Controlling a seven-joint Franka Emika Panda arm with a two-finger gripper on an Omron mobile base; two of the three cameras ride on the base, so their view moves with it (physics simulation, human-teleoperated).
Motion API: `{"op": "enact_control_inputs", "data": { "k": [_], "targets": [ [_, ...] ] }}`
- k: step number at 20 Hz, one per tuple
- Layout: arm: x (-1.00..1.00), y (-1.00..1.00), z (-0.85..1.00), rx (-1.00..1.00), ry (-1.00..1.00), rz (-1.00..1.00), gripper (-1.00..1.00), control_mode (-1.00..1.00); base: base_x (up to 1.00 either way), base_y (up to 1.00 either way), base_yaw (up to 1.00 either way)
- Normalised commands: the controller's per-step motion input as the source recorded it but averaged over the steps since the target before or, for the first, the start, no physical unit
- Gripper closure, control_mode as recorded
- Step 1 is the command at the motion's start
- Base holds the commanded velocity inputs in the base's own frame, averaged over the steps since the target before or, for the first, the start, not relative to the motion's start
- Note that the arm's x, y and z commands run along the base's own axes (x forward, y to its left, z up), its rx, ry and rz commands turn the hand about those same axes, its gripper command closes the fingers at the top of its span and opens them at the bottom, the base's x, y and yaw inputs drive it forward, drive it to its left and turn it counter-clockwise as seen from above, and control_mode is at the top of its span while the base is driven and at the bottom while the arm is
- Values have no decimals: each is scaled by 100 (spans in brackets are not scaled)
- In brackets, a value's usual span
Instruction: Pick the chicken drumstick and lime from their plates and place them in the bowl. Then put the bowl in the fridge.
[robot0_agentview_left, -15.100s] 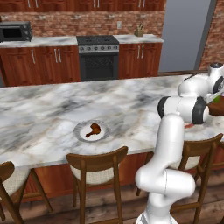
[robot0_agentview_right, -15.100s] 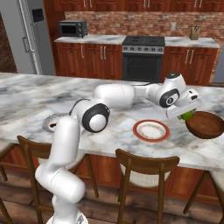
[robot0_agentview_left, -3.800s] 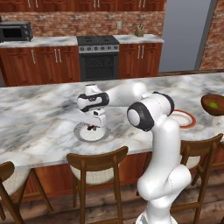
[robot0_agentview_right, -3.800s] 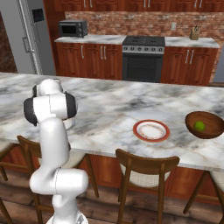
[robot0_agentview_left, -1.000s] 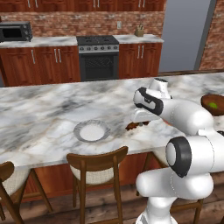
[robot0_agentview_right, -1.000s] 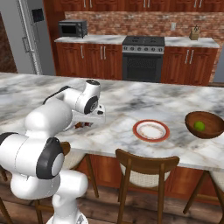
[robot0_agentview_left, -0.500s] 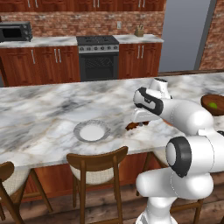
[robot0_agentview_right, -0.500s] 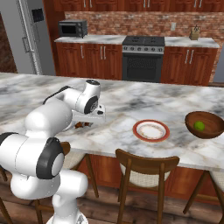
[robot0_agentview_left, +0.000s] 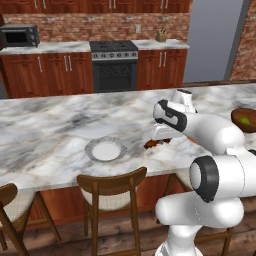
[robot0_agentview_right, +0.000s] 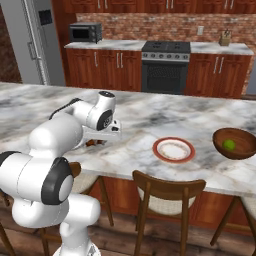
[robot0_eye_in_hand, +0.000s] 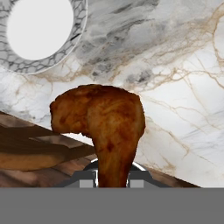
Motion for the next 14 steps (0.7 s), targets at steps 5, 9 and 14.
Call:
{"op": "enact_control_inputs", "data": {
  "k": [5,9,14],
  "targets": [
    [0,0,0,0,0,0,100,100,1,-56,9],
    [0,0,0,0,0,0,100,100,0,-74,0],
    [0,0,0,0,0,0,100,100,22,-54,5]
  ]
}}
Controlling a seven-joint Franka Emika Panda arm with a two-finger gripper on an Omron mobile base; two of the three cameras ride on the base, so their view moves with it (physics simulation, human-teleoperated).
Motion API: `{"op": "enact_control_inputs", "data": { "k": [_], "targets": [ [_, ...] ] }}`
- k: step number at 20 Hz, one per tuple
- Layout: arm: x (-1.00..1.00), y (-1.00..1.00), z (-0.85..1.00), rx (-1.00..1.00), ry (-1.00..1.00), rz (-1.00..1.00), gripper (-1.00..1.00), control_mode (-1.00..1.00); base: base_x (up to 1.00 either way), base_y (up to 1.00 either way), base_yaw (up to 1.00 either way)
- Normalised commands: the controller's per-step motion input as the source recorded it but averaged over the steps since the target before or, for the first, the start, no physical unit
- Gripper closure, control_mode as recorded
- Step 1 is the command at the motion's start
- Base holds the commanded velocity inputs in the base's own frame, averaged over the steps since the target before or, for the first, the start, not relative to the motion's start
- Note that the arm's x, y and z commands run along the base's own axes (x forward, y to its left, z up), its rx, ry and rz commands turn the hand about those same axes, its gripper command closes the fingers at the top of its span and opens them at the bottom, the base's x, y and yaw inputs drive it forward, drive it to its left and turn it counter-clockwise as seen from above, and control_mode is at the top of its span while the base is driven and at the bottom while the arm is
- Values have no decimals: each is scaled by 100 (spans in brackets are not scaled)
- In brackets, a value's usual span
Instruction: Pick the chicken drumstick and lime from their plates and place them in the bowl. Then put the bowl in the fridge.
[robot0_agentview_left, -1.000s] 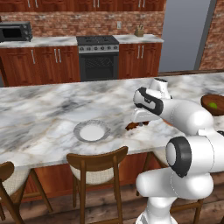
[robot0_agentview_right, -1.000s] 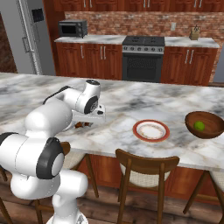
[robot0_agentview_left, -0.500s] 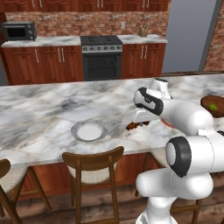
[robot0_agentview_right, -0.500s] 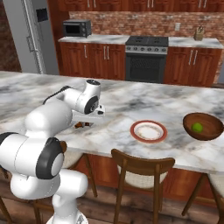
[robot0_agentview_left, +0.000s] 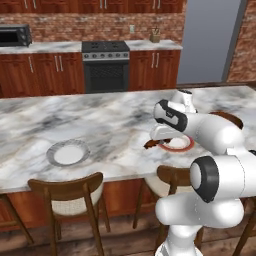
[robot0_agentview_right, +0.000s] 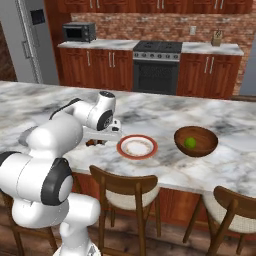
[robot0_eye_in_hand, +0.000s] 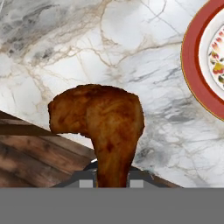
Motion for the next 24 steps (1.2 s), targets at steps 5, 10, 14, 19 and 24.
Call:
{"op": "enact_control_inputs", "data": {
  "k": [5,10,14,19,24],
  "targets": [
    [0,0,0,0,0,0,100,100,25,-51,18],
    [0,0,0,0,0,0,100,100,21,-55,17],
    [0,0,0,0,0,0,100,100,24,-55,16],
    [0,0,0,0,0,0,100,100,-1,-64,9],
    [0,0,0,0,0,0,100,100,-22,-43,0]
  ]
}}
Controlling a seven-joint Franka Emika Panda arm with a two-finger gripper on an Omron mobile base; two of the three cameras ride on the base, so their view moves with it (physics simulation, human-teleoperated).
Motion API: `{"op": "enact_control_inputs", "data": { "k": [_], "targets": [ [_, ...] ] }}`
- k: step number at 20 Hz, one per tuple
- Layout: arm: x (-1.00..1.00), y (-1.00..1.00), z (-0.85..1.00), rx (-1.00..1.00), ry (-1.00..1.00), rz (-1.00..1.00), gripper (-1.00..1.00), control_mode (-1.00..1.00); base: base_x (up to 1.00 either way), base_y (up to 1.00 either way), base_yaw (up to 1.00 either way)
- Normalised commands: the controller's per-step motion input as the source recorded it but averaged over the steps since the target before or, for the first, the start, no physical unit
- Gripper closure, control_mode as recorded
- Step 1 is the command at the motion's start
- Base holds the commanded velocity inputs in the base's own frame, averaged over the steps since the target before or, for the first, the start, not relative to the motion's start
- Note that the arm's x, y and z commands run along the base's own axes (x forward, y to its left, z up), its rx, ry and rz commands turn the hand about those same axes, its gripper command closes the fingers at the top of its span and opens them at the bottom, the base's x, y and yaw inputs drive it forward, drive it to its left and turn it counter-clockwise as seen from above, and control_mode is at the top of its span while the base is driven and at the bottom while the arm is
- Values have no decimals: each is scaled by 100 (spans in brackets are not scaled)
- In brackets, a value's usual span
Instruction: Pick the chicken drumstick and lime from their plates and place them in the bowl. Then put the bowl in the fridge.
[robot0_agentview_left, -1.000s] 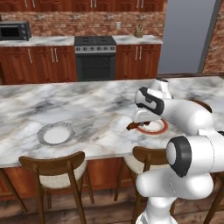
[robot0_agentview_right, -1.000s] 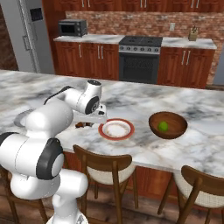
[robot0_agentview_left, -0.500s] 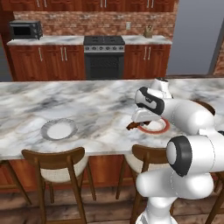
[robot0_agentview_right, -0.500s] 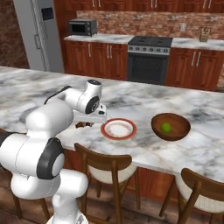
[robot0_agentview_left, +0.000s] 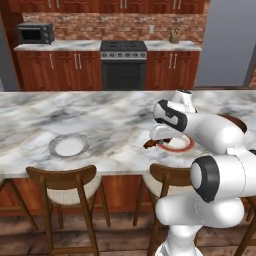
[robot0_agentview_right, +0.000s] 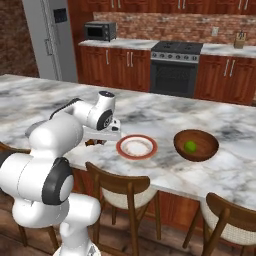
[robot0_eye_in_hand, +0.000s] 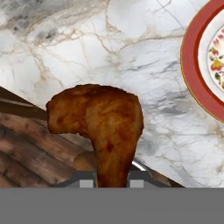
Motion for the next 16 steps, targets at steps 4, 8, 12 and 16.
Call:
{"op": "enact_control_inputs", "data": {
  "k": [4,8,12,16],
  "targets": [
    [0,0,0,0,0,0,100,100,-10,-36,0],
    [0,0,0,0,0,0,100,100,-40,-37,0],
    [0,0,0,0,0,0,100,100,-58,-37,-4],
    [0,0,0,0,0,0,100,100,-13,-14,-4]
  ]
}}
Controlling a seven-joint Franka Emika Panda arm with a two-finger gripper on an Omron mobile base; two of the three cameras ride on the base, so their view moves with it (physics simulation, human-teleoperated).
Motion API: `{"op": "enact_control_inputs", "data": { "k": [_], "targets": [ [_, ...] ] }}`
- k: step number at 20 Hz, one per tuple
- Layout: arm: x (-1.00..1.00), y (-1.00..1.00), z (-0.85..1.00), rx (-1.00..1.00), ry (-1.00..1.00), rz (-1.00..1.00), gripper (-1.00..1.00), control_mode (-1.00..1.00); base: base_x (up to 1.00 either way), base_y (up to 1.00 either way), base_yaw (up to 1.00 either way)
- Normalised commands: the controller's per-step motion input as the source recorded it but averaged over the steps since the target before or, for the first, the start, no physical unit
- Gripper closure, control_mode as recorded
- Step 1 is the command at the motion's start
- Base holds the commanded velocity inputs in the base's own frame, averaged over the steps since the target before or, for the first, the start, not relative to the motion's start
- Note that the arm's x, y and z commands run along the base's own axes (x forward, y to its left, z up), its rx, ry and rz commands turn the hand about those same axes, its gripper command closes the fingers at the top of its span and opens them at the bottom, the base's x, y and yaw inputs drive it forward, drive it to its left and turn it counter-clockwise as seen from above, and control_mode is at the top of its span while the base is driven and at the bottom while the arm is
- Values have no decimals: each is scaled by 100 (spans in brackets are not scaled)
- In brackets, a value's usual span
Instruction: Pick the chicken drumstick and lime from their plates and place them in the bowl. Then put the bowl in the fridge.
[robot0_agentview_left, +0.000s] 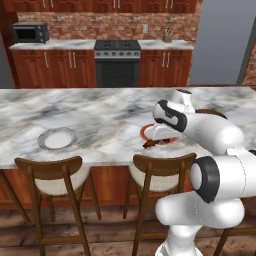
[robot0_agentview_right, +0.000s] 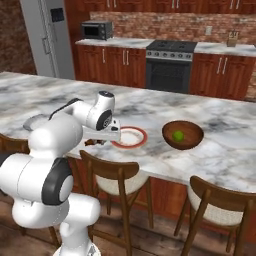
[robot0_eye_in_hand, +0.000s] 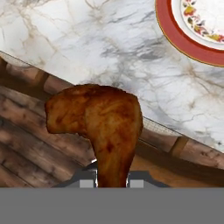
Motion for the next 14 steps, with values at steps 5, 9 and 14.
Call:
{"op": "enact_control_inputs", "data": {
  "k": [5,9,14],
  "targets": [
    [0,0,0,0,0,0,100,100,28,-11,10],
    [0,0,0,0,0,0,100,100,30,-37,7],
    [0,0,0,0,0,0,100,100,38,-48,0]
  ]
}}
